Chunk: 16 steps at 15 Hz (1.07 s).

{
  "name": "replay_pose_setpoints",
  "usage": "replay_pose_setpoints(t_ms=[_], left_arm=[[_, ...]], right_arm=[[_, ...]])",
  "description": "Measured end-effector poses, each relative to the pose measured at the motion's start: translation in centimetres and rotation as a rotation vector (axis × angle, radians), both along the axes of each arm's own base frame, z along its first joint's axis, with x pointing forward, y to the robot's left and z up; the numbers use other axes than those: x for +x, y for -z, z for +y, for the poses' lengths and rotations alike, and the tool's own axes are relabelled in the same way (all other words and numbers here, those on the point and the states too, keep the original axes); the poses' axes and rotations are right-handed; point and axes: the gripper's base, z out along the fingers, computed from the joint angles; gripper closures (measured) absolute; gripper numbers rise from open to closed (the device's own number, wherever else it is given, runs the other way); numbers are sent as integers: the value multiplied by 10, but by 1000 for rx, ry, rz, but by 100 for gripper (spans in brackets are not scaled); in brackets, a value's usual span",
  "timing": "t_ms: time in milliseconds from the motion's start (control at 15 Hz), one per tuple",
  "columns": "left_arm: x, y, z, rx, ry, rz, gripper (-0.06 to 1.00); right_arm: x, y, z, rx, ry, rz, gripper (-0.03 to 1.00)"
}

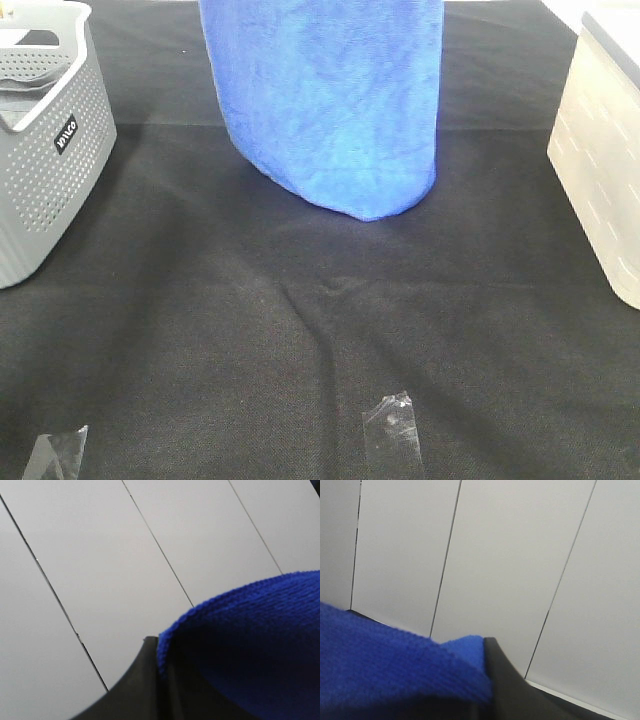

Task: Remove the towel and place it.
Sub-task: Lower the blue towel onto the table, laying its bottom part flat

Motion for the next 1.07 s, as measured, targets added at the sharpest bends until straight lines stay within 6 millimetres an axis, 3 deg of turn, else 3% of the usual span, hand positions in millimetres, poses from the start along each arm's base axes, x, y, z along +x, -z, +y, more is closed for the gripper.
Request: replay_pose_setpoints(t_ms=[267,533,667,867,1067], left_arm=[[26,8,-1,-5,-15,-66,94],[34,-11,-3,-23,-35,-170,94],[32,-22,0,-30,-53,-176,94],[36,-17,-2,-9,-91,-60,94],[41,8,-18,51,-143,211,94]], right_arm=[[26,19,9,9,-2,-31,94],[21,-4,6,27,1,-195,94],[22,-5,2,13,12,-192,94],[26,4,-4,-19,27,-91,94],[26,24,-5,-84,34,125,94]])
